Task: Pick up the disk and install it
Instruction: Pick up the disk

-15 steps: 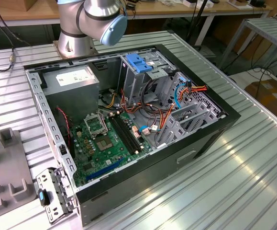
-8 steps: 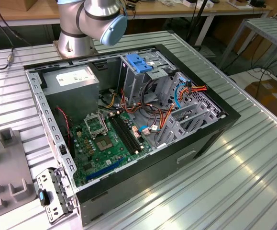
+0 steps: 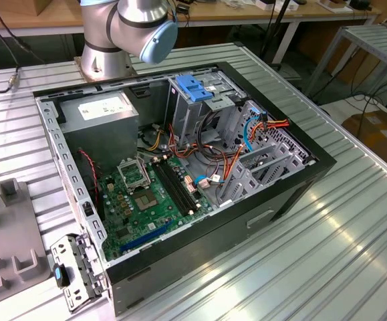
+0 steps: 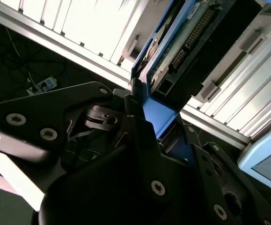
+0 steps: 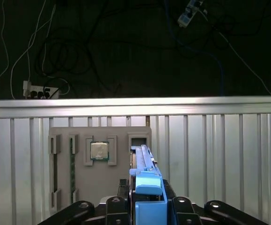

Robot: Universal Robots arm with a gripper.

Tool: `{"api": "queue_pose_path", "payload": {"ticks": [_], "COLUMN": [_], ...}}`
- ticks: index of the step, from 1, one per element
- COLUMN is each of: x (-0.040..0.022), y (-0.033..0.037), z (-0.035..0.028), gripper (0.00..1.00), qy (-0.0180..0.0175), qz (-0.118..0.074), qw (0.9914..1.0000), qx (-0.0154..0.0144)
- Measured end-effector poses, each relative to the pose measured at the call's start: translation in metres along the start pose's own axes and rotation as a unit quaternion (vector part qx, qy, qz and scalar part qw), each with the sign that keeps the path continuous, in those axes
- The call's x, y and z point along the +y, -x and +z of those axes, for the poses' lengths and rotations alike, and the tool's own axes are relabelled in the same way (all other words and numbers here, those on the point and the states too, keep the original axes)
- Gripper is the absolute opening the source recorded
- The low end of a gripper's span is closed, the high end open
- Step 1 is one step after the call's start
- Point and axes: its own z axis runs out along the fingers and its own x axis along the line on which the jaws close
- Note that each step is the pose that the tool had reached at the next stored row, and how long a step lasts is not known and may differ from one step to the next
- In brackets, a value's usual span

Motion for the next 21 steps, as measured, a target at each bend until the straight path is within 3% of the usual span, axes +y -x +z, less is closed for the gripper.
{"api": "queue_pose_path", "payload": {"ticks": [11,21], "x": [0.0,0.0001], "y": [0.0,0.0001], "z": [-0.0013,-0.0121], "gripper": [0.37,0.37], "qy": [0.0002,0.0001], "qz": [0.0,0.0], "qw": [1.0,1.0], "qx": [-0.0001,-0.0003]}}
